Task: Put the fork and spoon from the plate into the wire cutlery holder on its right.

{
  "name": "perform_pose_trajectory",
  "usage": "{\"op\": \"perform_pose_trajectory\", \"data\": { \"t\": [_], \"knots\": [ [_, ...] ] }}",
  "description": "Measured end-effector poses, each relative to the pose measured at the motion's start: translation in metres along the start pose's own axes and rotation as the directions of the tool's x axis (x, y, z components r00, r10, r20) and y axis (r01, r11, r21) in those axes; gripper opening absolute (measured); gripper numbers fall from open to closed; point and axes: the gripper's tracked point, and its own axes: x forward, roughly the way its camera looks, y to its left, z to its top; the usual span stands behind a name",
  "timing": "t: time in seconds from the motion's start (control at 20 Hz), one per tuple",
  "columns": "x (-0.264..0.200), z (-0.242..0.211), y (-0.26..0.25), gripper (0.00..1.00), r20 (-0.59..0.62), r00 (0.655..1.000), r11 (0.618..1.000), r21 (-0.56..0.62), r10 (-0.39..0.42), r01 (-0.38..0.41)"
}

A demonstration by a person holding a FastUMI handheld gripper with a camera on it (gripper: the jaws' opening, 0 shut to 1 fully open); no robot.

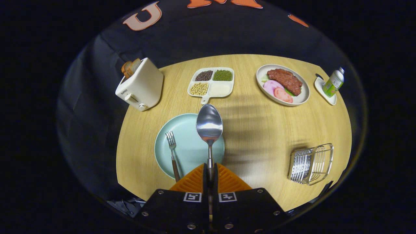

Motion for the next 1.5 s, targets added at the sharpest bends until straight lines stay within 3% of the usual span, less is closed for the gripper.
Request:
{"op": "perform_pose_trajectory", "data": {
  "t": [0.35, 0.6, 1.1, 1.3, 1.5],
  "knots": [
    [-0.077, -0.003, -0.098, 0.05, 0.122, 0.985, 0.988, 0.106, -0.121, 0.108],
    [-0.096, -0.022, -0.154, 0.05, 0.122, 0.975, 0.973, 0.161, -0.188, 0.168],
    [-0.068, -0.069, -0.193, 0.06, -0.011, 0.977, 0.969, 0.126, -0.214, 0.214],
    [-0.066, -0.058, -0.204, 0.09, 0.018, 0.977, 0.971, 0.118, -0.213, 0.209],
    [-0.076, -0.026, -0.197, 0.09, 0.132, 0.981, 0.983, 0.132, -0.145, 0.127]
  ]
}}
